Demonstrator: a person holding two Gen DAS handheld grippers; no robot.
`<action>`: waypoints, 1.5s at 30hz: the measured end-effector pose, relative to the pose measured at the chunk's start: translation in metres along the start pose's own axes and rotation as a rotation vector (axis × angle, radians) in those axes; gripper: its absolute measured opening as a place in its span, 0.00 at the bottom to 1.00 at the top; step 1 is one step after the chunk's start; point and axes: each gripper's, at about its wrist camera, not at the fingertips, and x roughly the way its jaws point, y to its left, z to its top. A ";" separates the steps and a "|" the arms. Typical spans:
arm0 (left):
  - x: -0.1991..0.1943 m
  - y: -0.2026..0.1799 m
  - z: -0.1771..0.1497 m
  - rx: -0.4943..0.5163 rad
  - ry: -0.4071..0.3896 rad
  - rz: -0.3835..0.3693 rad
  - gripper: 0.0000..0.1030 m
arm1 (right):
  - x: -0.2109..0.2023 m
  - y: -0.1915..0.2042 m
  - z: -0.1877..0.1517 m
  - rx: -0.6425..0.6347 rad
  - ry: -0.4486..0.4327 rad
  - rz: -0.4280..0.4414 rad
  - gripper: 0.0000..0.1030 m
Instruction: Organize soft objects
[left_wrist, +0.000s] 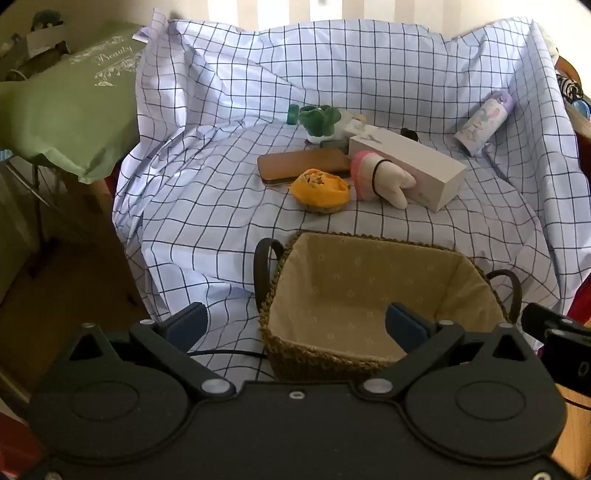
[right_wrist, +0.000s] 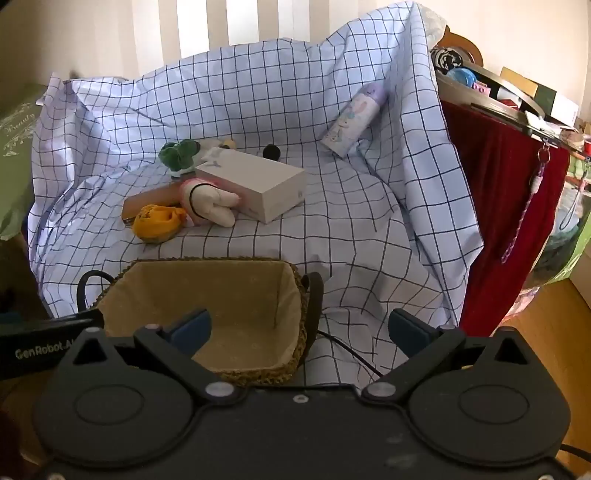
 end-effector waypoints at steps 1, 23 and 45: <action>0.000 0.000 0.000 0.003 0.001 -0.001 0.97 | 0.002 -0.001 0.000 0.000 0.013 -0.005 0.99; 0.004 -0.005 -0.005 0.025 0.020 0.000 0.97 | 0.004 0.002 0.000 -0.001 0.024 -0.014 0.99; 0.002 -0.006 -0.011 0.026 0.025 -0.006 0.97 | 0.004 0.003 0.000 0.000 0.028 -0.011 0.99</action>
